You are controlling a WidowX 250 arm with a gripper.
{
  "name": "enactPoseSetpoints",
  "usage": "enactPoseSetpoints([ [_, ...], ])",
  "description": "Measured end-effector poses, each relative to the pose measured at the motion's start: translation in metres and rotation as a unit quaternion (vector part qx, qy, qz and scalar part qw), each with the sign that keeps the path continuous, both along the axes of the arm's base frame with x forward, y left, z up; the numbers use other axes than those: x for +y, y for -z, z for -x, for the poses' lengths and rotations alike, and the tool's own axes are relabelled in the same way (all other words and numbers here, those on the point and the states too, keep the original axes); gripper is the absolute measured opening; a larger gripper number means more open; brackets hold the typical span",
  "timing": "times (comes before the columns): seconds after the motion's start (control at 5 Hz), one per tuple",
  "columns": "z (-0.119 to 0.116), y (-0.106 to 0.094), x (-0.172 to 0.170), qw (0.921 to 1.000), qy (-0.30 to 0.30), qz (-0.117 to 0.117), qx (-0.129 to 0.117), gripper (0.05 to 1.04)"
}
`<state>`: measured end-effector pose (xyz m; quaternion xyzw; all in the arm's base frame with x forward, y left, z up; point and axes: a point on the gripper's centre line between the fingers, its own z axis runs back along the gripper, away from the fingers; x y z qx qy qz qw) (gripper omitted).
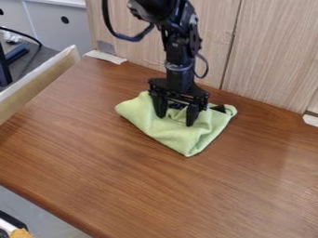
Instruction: Fold the cloth from the bottom to the top
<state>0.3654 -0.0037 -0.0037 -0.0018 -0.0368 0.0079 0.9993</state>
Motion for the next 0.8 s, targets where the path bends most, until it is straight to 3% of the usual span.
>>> enactPoseSetpoints([
  [0.4, 0.003, -0.020, 0.001, 0.9997, 0.001, -0.016, -0.017, 1.001],
  [0.6, 0.006, -0.039, 0.001, 0.9993, 0.000, -0.023, -0.030, 1.001],
  [0.8, 0.014, -0.069, -0.001, 0.9982, 0.003, -0.014, -0.058, 1.001],
])
